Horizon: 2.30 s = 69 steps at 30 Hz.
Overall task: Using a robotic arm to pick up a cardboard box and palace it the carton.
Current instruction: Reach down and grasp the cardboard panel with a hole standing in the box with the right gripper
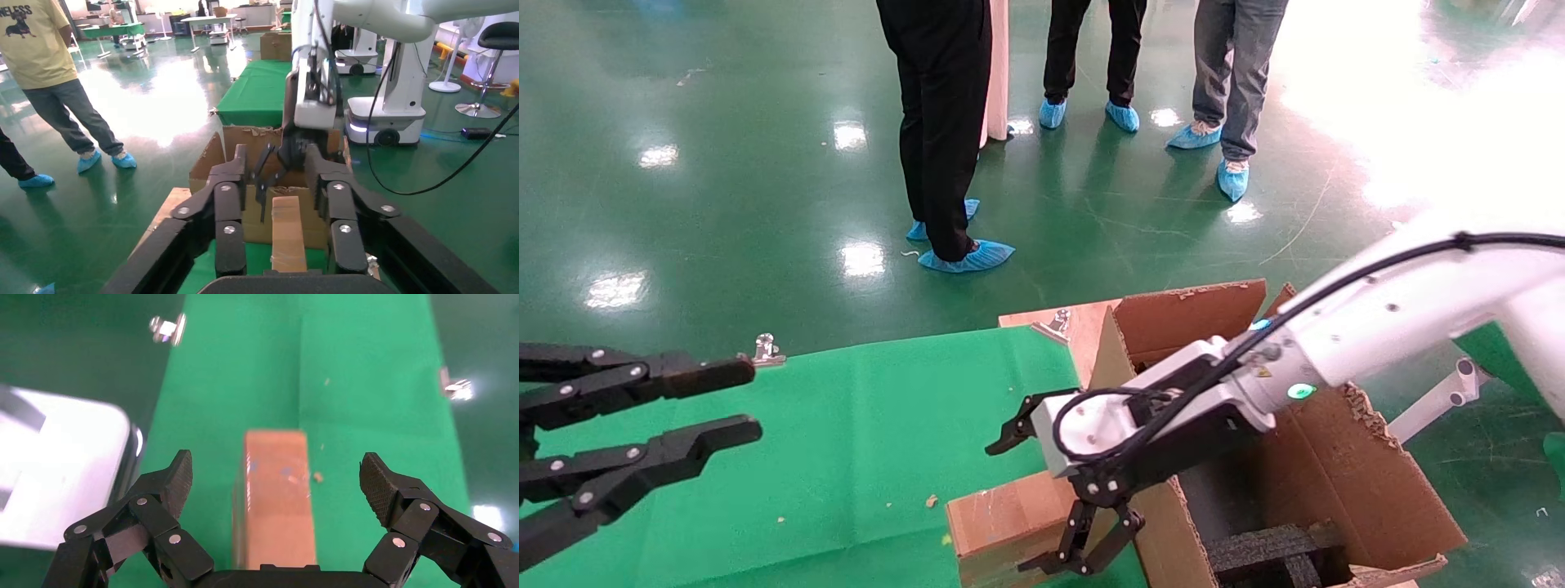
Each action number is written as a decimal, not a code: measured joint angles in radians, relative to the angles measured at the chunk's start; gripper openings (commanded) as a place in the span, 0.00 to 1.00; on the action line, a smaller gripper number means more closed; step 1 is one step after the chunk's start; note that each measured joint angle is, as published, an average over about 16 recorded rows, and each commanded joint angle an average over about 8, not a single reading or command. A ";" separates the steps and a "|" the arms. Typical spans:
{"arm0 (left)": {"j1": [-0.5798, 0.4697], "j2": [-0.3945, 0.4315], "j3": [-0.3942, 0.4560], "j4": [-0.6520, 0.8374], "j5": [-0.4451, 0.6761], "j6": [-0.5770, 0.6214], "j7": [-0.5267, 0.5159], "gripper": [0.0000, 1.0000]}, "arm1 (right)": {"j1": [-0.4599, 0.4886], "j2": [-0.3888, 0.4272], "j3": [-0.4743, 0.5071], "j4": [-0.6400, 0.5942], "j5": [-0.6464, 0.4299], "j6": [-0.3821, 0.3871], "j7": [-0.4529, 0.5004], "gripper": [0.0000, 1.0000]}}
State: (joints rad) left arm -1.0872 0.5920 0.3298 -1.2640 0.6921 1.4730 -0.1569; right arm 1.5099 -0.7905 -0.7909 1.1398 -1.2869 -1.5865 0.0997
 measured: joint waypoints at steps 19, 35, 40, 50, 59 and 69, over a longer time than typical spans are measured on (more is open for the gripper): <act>0.000 0.000 0.000 0.000 0.000 0.000 0.000 1.00 | 0.208 -0.148 -0.351 -0.166 -0.131 0.009 -0.104 1.00; 0.000 0.000 0.000 0.000 0.000 0.000 0.000 1.00 | 0.232 -0.168 -0.398 -0.185 -0.153 0.013 -0.123 0.00; 0.000 0.000 0.000 0.000 0.000 0.000 0.000 1.00 | 0.229 -0.165 -0.393 -0.183 -0.150 0.013 -0.122 0.00; 0.000 0.000 0.000 0.000 0.000 0.000 0.000 1.00 | 0.225 -0.162 -0.386 -0.180 -0.146 0.013 -0.121 0.00; 0.000 0.000 0.000 0.000 0.000 0.000 0.000 1.00 | 0.223 -0.161 -0.383 -0.178 -0.145 0.012 -0.120 0.00; 0.000 0.000 0.000 0.000 0.000 0.000 0.000 1.00 | 0.223 -0.159 -0.383 -0.178 -0.141 0.014 -0.119 0.00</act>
State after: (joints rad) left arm -1.0871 0.5918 0.3301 -1.2637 0.6917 1.4726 -0.1567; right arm 1.7333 -0.9500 -1.1735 0.9614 -1.4279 -1.5724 -0.0191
